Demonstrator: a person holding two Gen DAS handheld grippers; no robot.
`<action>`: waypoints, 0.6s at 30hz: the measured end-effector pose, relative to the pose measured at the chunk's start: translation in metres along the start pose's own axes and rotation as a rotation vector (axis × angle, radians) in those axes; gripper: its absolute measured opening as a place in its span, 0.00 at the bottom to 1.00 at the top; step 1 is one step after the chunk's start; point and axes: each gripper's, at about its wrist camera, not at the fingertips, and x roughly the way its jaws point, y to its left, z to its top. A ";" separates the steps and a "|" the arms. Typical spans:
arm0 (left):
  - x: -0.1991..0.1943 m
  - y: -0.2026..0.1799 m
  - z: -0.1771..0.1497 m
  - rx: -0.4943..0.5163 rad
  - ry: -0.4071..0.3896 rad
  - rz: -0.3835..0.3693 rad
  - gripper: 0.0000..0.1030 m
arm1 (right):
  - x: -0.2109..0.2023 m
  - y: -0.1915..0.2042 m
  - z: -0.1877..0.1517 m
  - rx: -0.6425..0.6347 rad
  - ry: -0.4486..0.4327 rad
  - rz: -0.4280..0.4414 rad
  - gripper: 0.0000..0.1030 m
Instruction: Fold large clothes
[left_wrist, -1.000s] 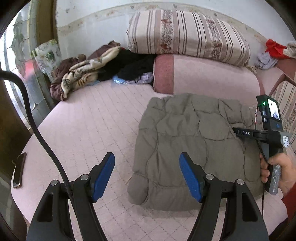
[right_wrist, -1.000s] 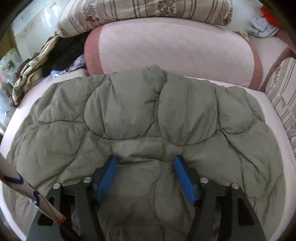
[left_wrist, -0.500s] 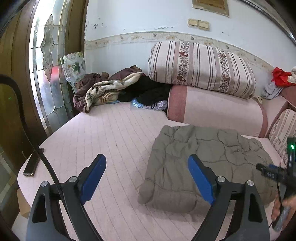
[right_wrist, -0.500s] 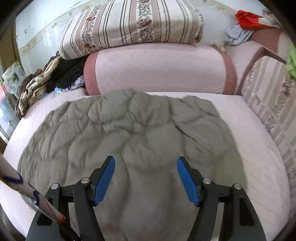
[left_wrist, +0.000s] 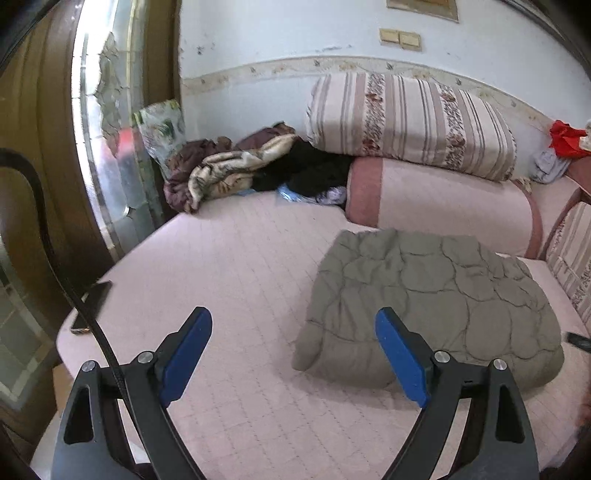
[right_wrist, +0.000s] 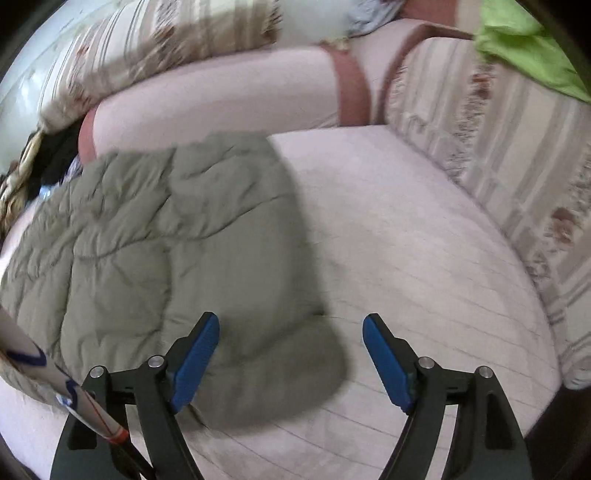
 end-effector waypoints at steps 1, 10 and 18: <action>-0.002 0.002 0.001 -0.003 -0.010 0.013 0.87 | -0.013 -0.012 -0.001 0.018 -0.018 0.007 0.81; -0.031 0.009 0.001 -0.044 -0.093 0.131 0.87 | -0.179 -0.129 -0.022 0.153 -0.262 -0.047 0.87; -0.055 -0.010 -0.004 0.037 -0.129 0.087 0.94 | -0.176 -0.060 -0.072 0.015 -0.218 0.038 0.89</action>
